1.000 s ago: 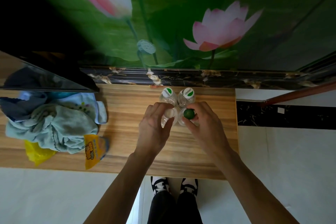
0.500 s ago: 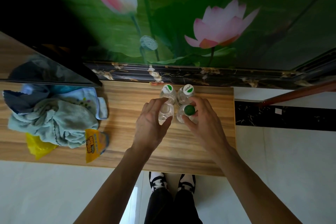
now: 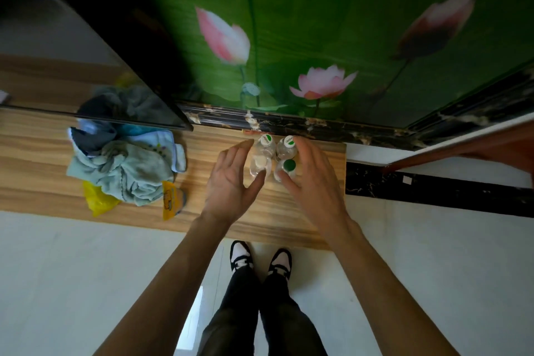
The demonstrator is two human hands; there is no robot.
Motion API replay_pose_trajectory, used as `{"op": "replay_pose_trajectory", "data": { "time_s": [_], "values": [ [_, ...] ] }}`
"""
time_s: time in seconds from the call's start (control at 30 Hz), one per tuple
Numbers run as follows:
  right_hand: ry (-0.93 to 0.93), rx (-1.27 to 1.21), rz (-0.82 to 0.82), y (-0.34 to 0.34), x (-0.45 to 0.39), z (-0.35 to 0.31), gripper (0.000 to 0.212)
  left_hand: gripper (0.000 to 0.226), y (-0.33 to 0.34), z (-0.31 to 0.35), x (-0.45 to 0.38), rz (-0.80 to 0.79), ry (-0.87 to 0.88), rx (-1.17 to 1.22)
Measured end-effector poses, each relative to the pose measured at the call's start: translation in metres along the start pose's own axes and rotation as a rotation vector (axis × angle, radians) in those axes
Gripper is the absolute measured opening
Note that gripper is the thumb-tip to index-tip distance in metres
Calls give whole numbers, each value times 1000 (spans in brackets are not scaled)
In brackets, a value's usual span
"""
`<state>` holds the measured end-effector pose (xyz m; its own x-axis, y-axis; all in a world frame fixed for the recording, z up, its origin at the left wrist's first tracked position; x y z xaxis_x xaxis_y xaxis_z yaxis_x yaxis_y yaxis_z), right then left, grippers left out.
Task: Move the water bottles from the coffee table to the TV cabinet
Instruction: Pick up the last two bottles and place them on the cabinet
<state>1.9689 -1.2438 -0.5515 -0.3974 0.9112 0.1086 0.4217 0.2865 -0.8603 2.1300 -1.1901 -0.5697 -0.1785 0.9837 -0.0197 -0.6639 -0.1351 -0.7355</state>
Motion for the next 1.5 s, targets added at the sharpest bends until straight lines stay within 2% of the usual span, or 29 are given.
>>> {"op": "replay_pose_trajectory", "data": {
  "time_s": [0.37,0.53,0.67,1.0,1.27,1.5],
  "values": [
    [-274,58,130,-144,44,-115,74,72,-179,90,46,220,-13,-109],
    [-537,25,180,-203,55,-190,80,71,-270,119,105,423,-50,-171],
    [-775,-26,182,-223,69,-271,81,75,-342,135,164,589,-131,-285],
    [-1213,-54,47,-194,154,-493,87,72,-493,134,358,1005,-426,-516],
    [-1500,-90,-39,-141,284,-662,86,70,-574,118,549,1216,-661,-634],
    [-1733,-181,-90,-92,435,-777,85,71,-611,108,722,1332,-847,-731]
  ]
}}
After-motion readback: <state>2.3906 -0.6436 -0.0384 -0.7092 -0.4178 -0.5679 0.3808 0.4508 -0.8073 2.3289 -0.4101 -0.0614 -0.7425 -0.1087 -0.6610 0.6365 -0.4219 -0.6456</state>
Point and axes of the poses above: each hand's wrist, its own x-axis away from the middle knuckle, its own y-axis out of the palm, z = x × y, the point moved 10 cm from there along -x, towards the middle knuckle, and after that the axes turned 4 degrees about x, right-handed, at the moved point
